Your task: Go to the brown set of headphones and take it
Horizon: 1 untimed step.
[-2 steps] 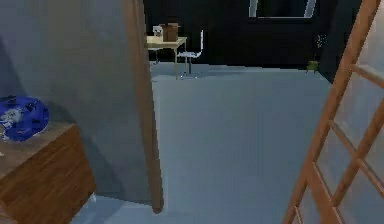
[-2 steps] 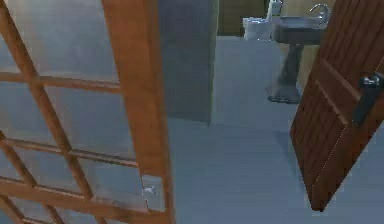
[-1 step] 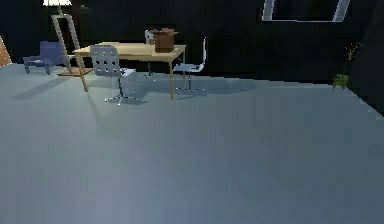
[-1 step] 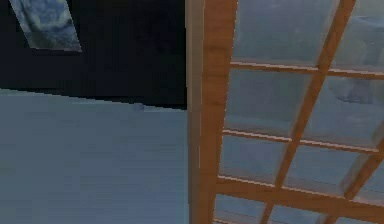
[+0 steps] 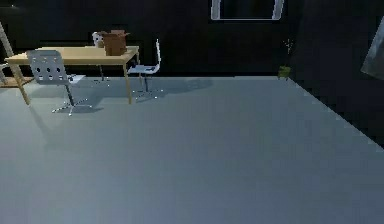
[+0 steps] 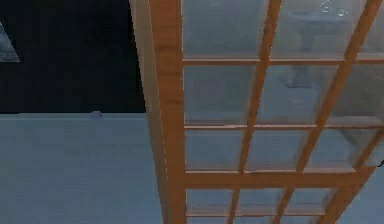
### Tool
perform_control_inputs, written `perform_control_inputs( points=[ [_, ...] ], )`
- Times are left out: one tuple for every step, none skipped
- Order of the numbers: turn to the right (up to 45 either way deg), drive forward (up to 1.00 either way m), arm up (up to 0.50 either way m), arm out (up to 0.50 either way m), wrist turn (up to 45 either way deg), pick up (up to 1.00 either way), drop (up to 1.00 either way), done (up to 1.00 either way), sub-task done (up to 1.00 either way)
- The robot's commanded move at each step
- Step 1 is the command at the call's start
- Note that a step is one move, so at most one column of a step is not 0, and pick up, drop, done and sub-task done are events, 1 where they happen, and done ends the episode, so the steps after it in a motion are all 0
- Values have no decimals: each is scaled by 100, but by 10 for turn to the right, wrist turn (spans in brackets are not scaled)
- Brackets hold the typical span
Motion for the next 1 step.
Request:
perform_control_inputs(
  points=[
    [0,20,0,0,0,0,0,0,0]
  ],
)
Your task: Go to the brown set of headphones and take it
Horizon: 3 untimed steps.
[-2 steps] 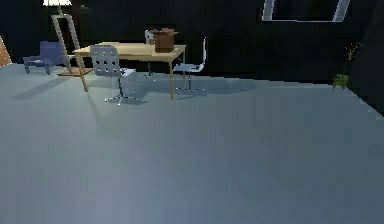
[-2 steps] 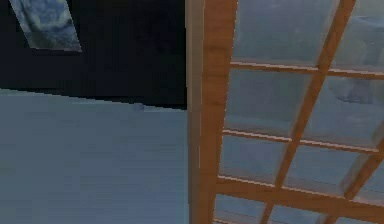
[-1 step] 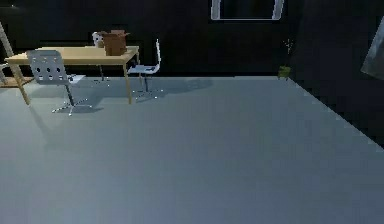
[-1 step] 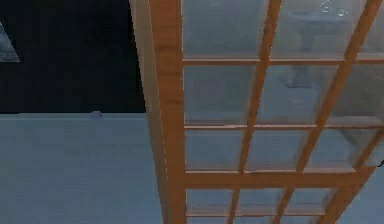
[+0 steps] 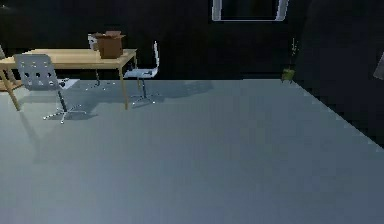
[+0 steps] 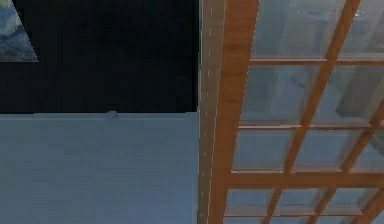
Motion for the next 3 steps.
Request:
perform_control_inputs(
  points=[
    [-270,0,0,0,0,0,0,0,0],
    [0,100,0,0,0,0,0,0,0],
    [0,100,0,0,0,0,0,0,0]
  ],
)
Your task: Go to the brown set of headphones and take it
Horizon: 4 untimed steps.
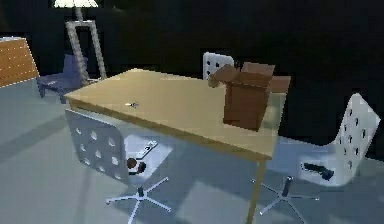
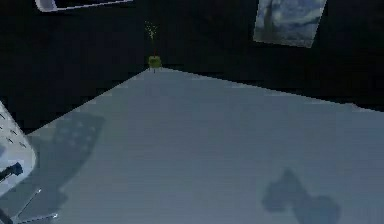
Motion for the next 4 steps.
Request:
perform_control_inputs(
  points=[
    [-60,0,0,0,0,0,0,0,0],
    [0,20,0,0,0,0,0,0,0],
    [-450,0,0,0,0,0,0,0,0],
    [-450,0,0,0,0,0,0,0,0]
  ],
)
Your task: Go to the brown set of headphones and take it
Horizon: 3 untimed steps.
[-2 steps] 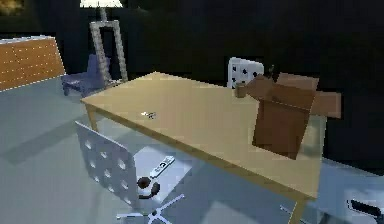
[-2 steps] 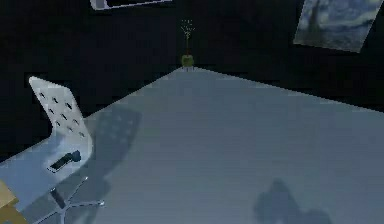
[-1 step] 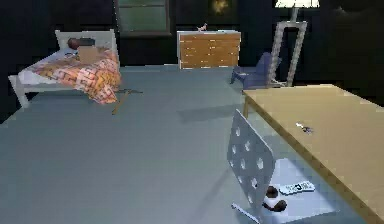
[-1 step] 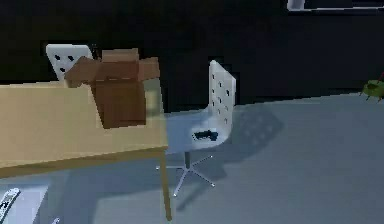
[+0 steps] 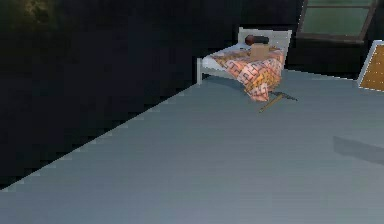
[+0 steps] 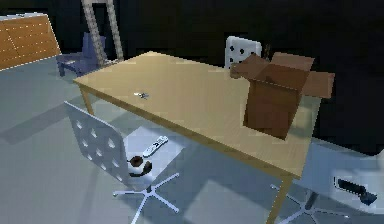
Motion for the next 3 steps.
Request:
perform_control_inputs(
  points=[
    [-120,0,0,0,0,0,0,0,0],
    [0,0,50,0,0,0,0,0,0],
    [0,0,14,0,0,0,0,0,0]
  ],
)
